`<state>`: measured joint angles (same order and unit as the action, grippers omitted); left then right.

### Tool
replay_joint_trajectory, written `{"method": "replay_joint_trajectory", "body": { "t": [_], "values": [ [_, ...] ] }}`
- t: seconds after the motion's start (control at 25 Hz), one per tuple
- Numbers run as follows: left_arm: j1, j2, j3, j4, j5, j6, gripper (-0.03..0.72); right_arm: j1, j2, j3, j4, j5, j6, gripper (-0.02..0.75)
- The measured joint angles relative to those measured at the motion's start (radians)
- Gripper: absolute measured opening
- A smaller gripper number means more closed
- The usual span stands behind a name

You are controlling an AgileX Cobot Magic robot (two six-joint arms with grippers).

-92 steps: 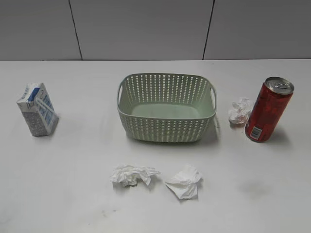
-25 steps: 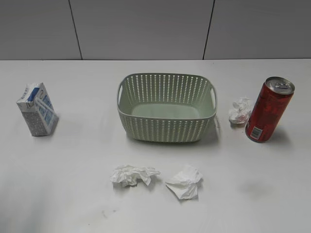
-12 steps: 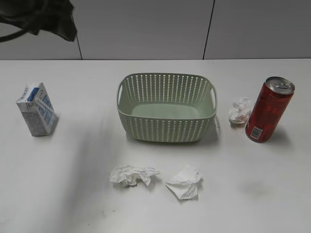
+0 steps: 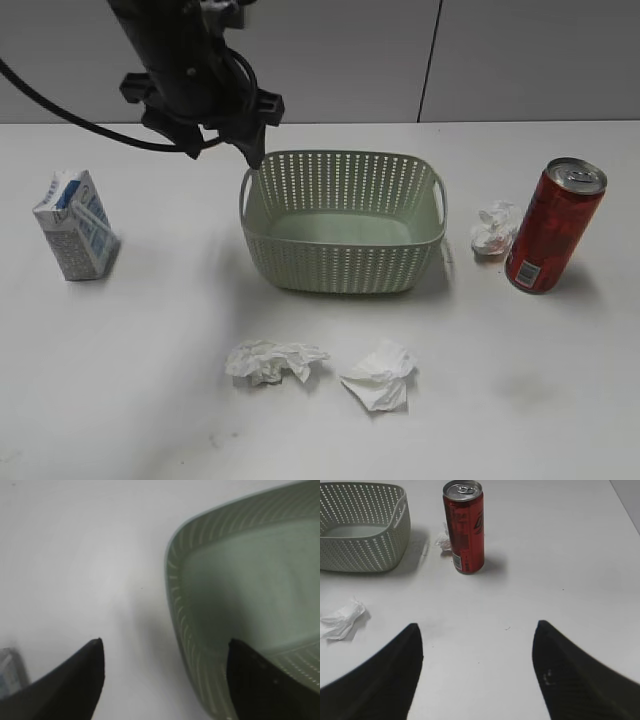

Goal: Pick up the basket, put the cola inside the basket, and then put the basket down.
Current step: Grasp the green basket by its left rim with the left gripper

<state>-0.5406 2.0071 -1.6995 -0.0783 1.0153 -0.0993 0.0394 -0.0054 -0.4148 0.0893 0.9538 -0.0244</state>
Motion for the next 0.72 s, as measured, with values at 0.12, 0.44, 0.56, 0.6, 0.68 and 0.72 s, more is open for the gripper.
{"method": "replay_joint_trajectory", "body": {
  "t": [0.12, 0.44, 0.56, 0.6, 0.68, 0.72],
  "values": [
    [-0.012, 0.064, -0.022, -0.007, 0.001, -0.024, 0.579, 0.000, 0.000, 0.000, 0.000, 0.000, 0.000, 0.533],
    [-0.015, 0.177, -0.028, -0.007, -0.021, -0.068, 0.577, 0.000, 0.000, 0.000, 0.000, 0.000, 0.001, 0.533],
    [-0.015, 0.199, -0.029, -0.008, -0.043, -0.107, 0.539, 0.000, 0.000, 0.000, 0.000, 0.000, 0.001, 0.533],
    [-0.015, 0.200, -0.029, -0.011, -0.051, -0.118, 0.514, 0.000, 0.000, 0.000, 0.000, 0.000, 0.001, 0.533],
    [-0.015, 0.201, -0.029, -0.015, -0.066, -0.126, 0.421, 0.000, 0.000, 0.000, 0.000, 0.000, 0.000, 0.533],
    [-0.015, 0.201, -0.031, -0.018, -0.069, -0.129, 0.370, 0.000, 0.000, 0.000, 0.000, 0.000, 0.000, 0.533]
  ]
}}
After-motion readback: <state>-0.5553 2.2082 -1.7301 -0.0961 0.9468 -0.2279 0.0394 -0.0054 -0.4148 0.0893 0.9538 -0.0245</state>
